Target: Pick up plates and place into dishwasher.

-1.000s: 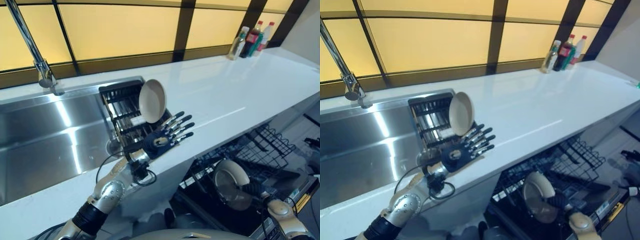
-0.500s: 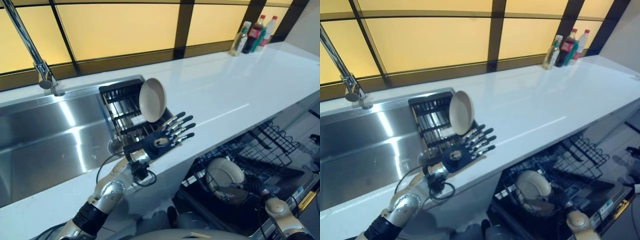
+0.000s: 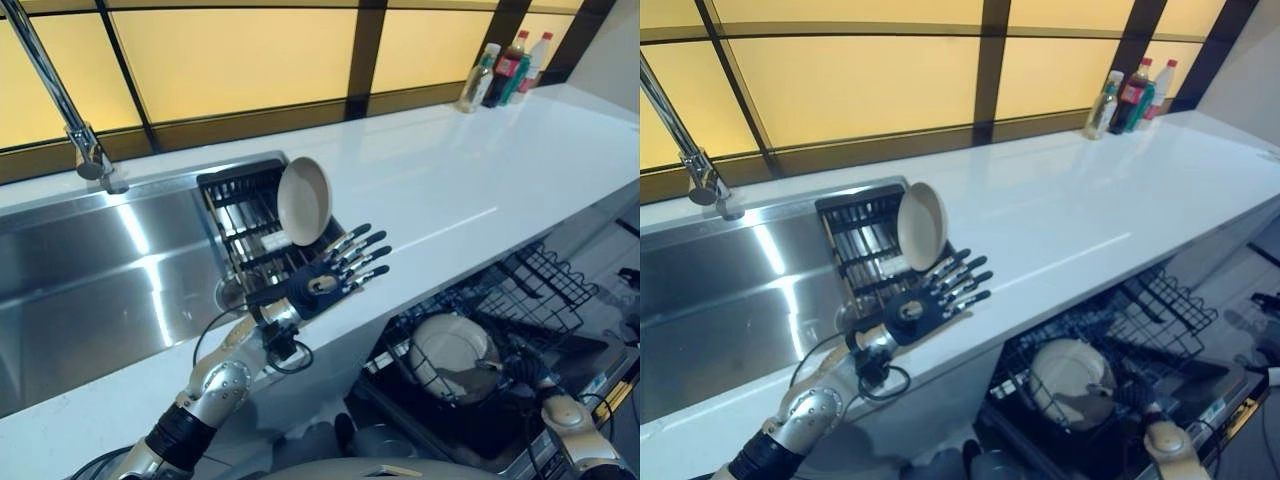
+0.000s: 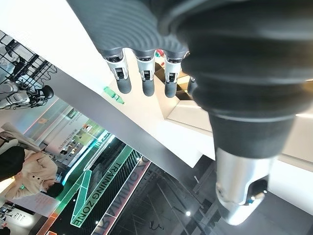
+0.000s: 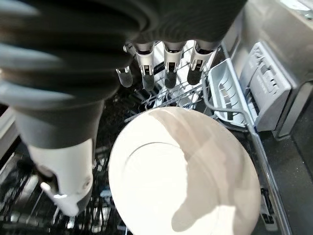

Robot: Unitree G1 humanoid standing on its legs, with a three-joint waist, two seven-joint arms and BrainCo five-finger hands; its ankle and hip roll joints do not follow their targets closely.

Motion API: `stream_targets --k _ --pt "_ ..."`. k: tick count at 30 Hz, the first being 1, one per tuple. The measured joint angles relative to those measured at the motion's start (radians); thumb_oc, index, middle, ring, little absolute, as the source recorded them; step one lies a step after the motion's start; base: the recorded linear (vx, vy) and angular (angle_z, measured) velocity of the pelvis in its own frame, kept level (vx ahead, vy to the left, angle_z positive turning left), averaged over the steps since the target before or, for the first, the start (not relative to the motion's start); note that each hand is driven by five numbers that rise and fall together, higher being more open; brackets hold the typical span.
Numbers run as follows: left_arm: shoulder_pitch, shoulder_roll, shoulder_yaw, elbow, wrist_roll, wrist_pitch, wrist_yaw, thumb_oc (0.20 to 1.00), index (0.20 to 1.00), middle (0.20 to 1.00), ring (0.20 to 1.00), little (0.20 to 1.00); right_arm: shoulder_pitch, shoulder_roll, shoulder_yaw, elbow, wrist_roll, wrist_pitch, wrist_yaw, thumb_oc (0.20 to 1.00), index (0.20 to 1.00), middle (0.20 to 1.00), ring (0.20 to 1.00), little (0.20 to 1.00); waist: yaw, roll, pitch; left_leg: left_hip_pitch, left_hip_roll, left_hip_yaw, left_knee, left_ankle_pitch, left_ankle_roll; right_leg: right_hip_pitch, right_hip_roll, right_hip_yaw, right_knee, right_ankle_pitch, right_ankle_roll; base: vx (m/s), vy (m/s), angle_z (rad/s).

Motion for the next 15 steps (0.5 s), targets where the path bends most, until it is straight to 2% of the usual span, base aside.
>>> stream_targets --k 4,9,12,15 --pt "0.000 0.000 0.011 0.000 0.000 0.000 -0.001 1.000 1.000 1.000 1.000 1.000 0.004 0.001 -0.072 -0.002 0.059 -0.020 -0.028 1.000 1.000 1.000 1.000 1.000 -0.003 0.001 -0.001 0.002 -0.002 0.005 -0.004 0.000 0.000 -0.001 0.000 0.005 -0.002 0.000 0.000 -0.02 0.049 -0.03" --pt "-0.005 -0.011 0.040 0.000 0.000 -0.007 0.008 1.000 1.000 1.000 1.000 1.000 0.004 0.003 -0.186 -0.003 0.175 -0.047 -0.111 1.000 1.000 1.000 1.000 1.000 -0.006 0.005 -0.003 0.003 -0.003 0.008 -0.008 0.000 0.000 -0.002 0.000 0.011 -0.003 0.000 0.000 -0.01 0.045 -0.02" --pt "-0.008 -0.013 0.040 0.000 0.000 -0.011 0.020 1.000 1.000 1.000 1.000 1.000 -0.006 0.027 -0.256 -0.015 0.290 -0.083 -0.171 1.000 1.000 1.000 1.000 1.000 -0.024 0.010 -0.006 0.003 -0.004 0.008 -0.009 0.000 0.001 -0.002 0.000 0.013 -0.004 0.000 0.000 -0.01 0.052 0.00" --pt "-0.009 -0.018 0.039 0.000 0.000 -0.020 0.028 1.000 1.000 1.000 1.000 1.000 -0.011 0.089 -0.344 -0.064 0.425 -0.146 -0.249 1.000 1.000 1.000 1.000 1.000 -0.031 0.031 -0.017 0.003 -0.005 0.011 -0.013 0.000 0.001 -0.006 0.000 0.016 -0.005 0.000 -0.001 0.00 0.061 -0.04"
